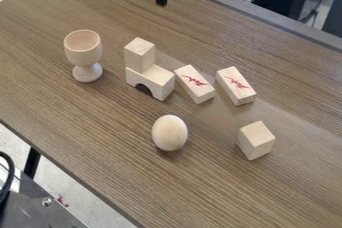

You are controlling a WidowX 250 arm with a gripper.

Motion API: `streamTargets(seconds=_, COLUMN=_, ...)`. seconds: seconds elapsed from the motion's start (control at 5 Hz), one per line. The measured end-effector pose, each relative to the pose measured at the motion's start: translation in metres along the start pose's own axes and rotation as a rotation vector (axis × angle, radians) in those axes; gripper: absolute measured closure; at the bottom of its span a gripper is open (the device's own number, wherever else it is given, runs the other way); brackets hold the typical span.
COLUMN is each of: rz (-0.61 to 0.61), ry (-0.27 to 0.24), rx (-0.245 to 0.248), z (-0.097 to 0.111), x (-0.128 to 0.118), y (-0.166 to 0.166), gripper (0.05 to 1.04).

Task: Move the cube on top of the wooden block shaped like a bridge, beside another cube

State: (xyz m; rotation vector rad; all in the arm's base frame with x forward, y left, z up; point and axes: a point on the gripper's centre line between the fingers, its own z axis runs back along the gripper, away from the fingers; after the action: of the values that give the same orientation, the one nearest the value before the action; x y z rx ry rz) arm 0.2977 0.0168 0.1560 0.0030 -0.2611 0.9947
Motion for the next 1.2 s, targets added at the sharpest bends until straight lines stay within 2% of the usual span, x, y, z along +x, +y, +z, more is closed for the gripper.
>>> streamTargets(seconds=0.6, rz=-0.097, ry=0.071, rx=-0.035, z=-0.004, x=-0.063, y=-0.010, gripper=0.085)
streamTargets(seconds=0.8, rz=-0.079, ry=0.080, rx=-0.042, z=-0.010, x=-0.080, y=-0.016, gripper=0.085)
streamTargets(seconds=1.2, rz=-0.017, ry=0.099, rx=-0.024, z=-0.034, x=-0.107, y=-0.029, gripper=0.085)
